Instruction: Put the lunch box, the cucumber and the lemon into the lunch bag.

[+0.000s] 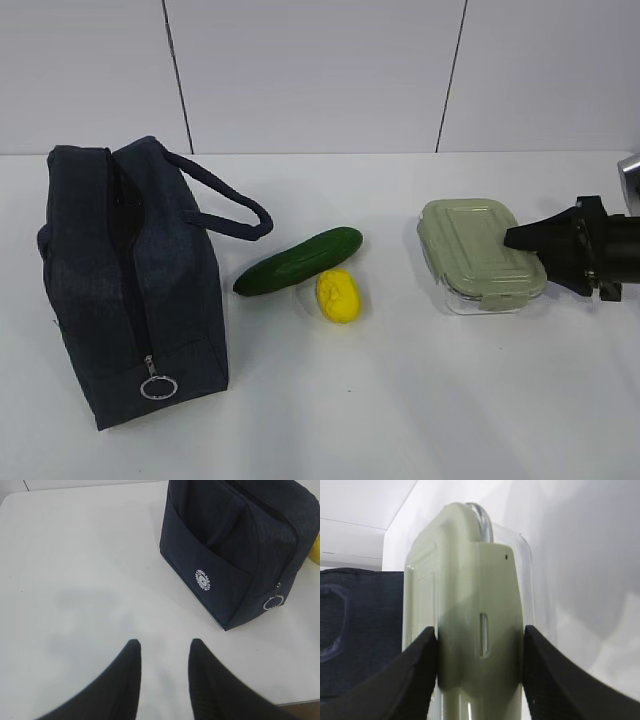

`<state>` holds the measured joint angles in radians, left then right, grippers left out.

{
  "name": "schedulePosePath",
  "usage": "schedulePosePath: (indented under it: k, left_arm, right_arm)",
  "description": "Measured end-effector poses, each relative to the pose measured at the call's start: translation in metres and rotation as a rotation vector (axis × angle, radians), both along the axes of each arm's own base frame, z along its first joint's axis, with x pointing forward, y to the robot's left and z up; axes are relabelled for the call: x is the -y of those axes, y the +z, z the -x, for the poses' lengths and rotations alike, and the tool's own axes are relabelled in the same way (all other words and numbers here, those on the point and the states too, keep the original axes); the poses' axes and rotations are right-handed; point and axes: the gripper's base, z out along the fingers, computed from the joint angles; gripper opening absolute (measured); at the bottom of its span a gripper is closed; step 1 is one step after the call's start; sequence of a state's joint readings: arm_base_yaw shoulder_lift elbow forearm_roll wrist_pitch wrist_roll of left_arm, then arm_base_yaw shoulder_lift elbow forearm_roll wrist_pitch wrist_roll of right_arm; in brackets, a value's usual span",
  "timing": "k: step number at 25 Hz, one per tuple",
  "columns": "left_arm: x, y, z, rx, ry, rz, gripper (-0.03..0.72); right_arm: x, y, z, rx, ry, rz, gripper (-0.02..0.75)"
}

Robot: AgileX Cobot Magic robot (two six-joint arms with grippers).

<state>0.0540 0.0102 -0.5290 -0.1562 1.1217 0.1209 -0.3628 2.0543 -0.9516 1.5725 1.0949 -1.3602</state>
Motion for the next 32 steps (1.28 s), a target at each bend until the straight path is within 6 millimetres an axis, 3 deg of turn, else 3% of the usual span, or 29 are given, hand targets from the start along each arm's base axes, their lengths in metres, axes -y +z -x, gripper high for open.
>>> schedulePosePath:
  k: [12, 17, 23, 28, 32]
  left_arm:
    - [0.008, 0.005, -0.001, 0.045, -0.053, 0.089, 0.237]
    - [0.013, 0.008, -0.006, 0.039, -0.087, 0.155, 0.278]
    - [0.022, 0.018, -0.051, -0.071, -0.110, 0.372, 0.384]
    - [0.024, 0.019, -0.103, -0.154, -0.045, 0.587, 0.400]
    - [0.021, 0.011, -0.140, -0.243, 0.031, 0.653, 0.403]
  right_arm:
    - [-0.002, 0.036, 0.005, 0.027, 0.014, 0.016, 0.397]
    - [-0.003, 0.050, 0.008, 0.040, 0.020, 0.018, 0.397]
    - [-0.005, 0.064, 0.011, 0.060, 0.020, 0.023, 0.397]
    - [-0.006, 0.072, 0.014, 0.071, 0.025, 0.028, 0.397]
    - [-0.006, 0.073, 0.014, 0.069, 0.026, 0.029, 0.397]
